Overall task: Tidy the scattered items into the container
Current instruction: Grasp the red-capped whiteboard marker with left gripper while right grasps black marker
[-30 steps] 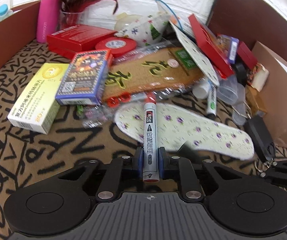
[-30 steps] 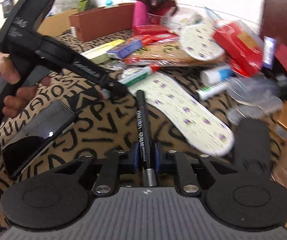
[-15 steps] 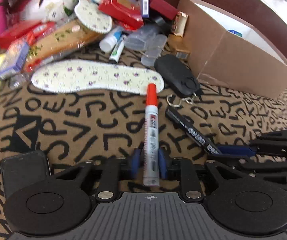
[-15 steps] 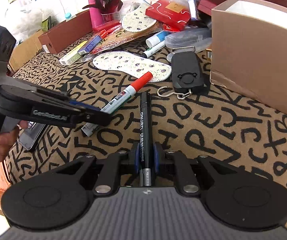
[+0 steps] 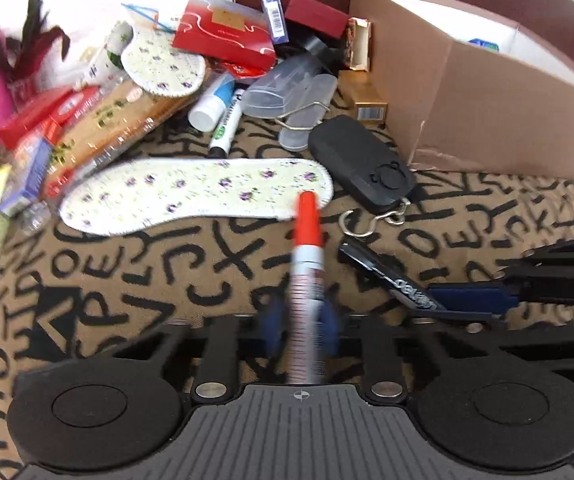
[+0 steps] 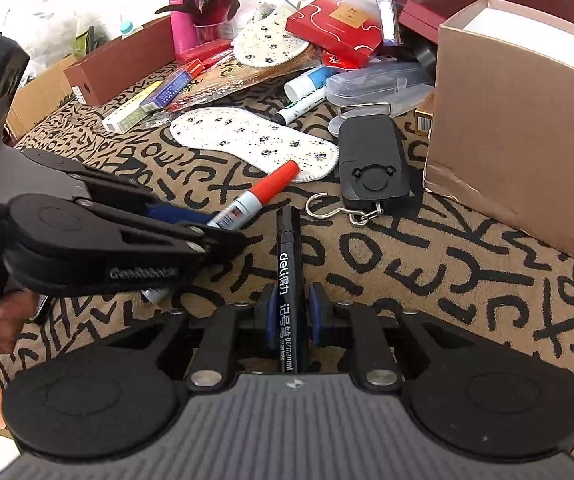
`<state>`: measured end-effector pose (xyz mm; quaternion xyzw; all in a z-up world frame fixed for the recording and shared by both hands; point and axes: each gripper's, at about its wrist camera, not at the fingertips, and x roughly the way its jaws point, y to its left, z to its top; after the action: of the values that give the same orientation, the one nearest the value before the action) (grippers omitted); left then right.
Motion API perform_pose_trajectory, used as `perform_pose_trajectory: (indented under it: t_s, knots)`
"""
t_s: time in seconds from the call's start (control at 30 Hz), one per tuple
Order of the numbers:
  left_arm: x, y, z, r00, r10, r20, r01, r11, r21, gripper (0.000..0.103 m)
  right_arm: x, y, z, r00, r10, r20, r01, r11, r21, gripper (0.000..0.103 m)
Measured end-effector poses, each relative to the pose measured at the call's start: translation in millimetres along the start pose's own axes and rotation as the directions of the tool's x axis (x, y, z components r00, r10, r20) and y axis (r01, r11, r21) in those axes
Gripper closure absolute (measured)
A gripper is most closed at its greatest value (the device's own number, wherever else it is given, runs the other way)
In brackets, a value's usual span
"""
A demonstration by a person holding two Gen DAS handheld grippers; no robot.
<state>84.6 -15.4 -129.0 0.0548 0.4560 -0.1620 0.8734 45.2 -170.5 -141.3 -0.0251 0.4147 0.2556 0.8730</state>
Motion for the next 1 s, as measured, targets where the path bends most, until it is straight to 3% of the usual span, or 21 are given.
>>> perform_pose_trajectory:
  t_s: [0.23,0.27,0.3,0.4,0.47,0.5,0.53,0.67,0.73,0.8,0.87,0.93,1.0]
  knots:
    - [-14.5,-7.4,-11.8,0.995,-0.082,-0.051,0.080,0.996,-0.031,0.092,-13.5,-7.2,-7.5,0.999,-0.039,-0.008,0.040,0.997,0.066,0.086]
    - [-14.6,-10.7,-13.8,0.995,-0.082,-0.056,0.081,0.996,-0.021,0.089,-15.3,-7.5,-9.2,0.999,-0.039,-0.012,0.040,0.997,0.071,0.086]
    - [-14.0,-14.5,-15.2,0.995,-0.081,-0.056,0.080,0.997,-0.006,0.071,-16.5,-7.4,-10.4,0.999,-0.039,-0.012,0.039,0.997,0.072,0.086]
    - [-10.5,-23.3,-15.0,0.997,-0.066,-0.046,0.067,0.998,0.020,0.064,-16.3,-7.2,-11.1,0.999,-0.042,-0.012,0.043,0.996,0.078,0.086]
    - [-8.7,-26.1,-14.2,0.997,-0.053,-0.046,0.055,0.998,0.035,0.067,-16.6,-7.1,-11.1,0.999,-0.043,-0.014,0.044,0.996,0.077,0.086]
    - [-8.8,-27.1,-14.2,0.998,-0.042,-0.048,0.045,0.998,0.044,0.085,-16.8,-6.6,-11.2,0.999,-0.045,-0.017,0.046,0.996,0.072,0.086]
    - [-9.7,-28.2,-14.2,0.998,-0.030,-0.051,0.032,0.998,0.055,0.092,-17.4,-6.1,-11.4,0.999,-0.045,-0.019,0.046,0.997,0.065,0.086]
    - [-13.1,-30.0,-16.7,0.998,-0.026,-0.066,0.031,0.996,0.080,0.092,-18.5,-6.8,-12.8,0.999,-0.043,-0.024,0.045,0.997,0.059,0.086]
    - [-11.7,-29.8,-18.1,0.998,-0.032,-0.060,0.037,0.996,0.078,0.078,-16.6,-6.1,-12.4,0.999,-0.046,-0.028,0.048,0.997,0.053,0.086]
    - [-10.9,-29.3,-18.0,0.998,-0.035,-0.055,0.039,0.997,0.065,0.075,-15.1,-3.6,-11.8,0.998,-0.058,-0.028,0.059,0.997,0.043,0.086]
    - [-10.7,-30.9,-18.5,0.998,-0.027,-0.050,0.030,0.998,0.063,0.079,-13.6,1.2,-12.1,0.997,-0.077,-0.025,0.077,0.997,0.018,0.086]
    - [-11.1,-34.6,-19.2,0.999,-0.003,-0.044,0.006,0.998,0.069,0.092,-12.5,3.4,-12.9,0.996,-0.088,-0.018,0.088,0.996,0.001,0.086]
    - [-11.5,-34.0,-19.3,0.999,0.004,-0.041,-0.002,0.999,0.047,0.092,-12.7,0.2,-12.9,0.997,-0.075,-0.015,0.075,0.997,0.020,0.086]
